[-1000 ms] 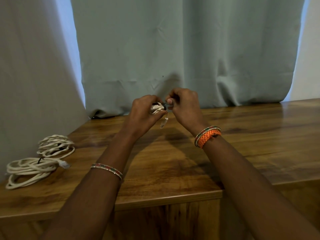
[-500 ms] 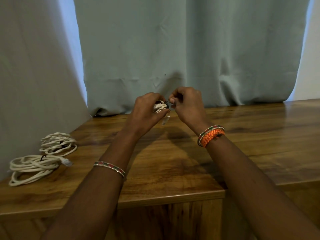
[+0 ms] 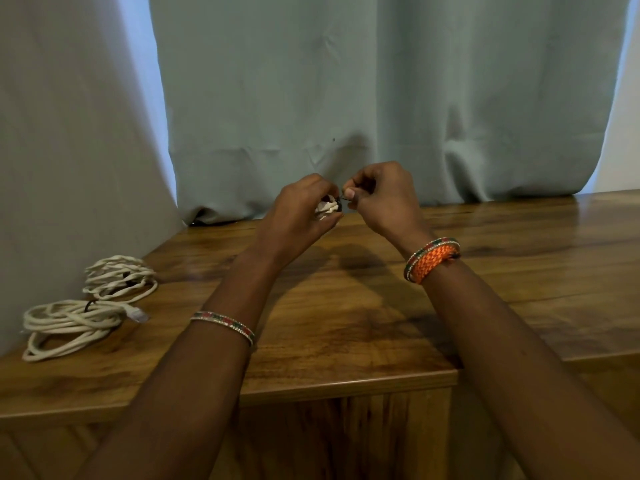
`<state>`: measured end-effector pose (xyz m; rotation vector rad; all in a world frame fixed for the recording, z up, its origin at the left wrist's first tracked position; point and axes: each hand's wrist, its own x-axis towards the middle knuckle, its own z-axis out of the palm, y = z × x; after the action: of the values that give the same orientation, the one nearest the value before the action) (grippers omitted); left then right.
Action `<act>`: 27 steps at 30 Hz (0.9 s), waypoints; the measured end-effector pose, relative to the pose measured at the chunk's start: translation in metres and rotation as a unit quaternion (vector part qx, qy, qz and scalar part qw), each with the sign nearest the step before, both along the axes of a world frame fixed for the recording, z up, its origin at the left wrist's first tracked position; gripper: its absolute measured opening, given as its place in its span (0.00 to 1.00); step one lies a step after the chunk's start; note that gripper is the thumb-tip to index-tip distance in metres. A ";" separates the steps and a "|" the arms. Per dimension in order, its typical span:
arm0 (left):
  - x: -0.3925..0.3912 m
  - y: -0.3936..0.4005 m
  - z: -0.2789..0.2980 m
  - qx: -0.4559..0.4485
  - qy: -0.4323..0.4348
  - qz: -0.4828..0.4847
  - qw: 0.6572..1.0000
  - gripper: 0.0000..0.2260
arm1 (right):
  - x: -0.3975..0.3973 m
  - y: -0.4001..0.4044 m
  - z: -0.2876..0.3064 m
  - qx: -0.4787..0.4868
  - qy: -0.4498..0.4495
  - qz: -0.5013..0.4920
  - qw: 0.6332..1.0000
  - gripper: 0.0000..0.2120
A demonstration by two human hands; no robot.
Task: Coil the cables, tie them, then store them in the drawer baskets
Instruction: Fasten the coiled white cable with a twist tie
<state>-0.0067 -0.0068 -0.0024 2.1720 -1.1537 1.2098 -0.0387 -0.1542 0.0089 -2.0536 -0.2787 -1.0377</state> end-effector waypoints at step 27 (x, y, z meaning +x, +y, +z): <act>-0.002 -0.006 -0.006 0.014 -0.037 0.025 0.999 0.10 | 0.004 0.004 -0.006 0.038 0.006 0.012 0.999 0.03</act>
<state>-0.0091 -0.0133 -0.0085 2.2053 -1.1578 1.3136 -0.0344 -0.1497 0.0025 -1.9842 -0.2527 -1.0060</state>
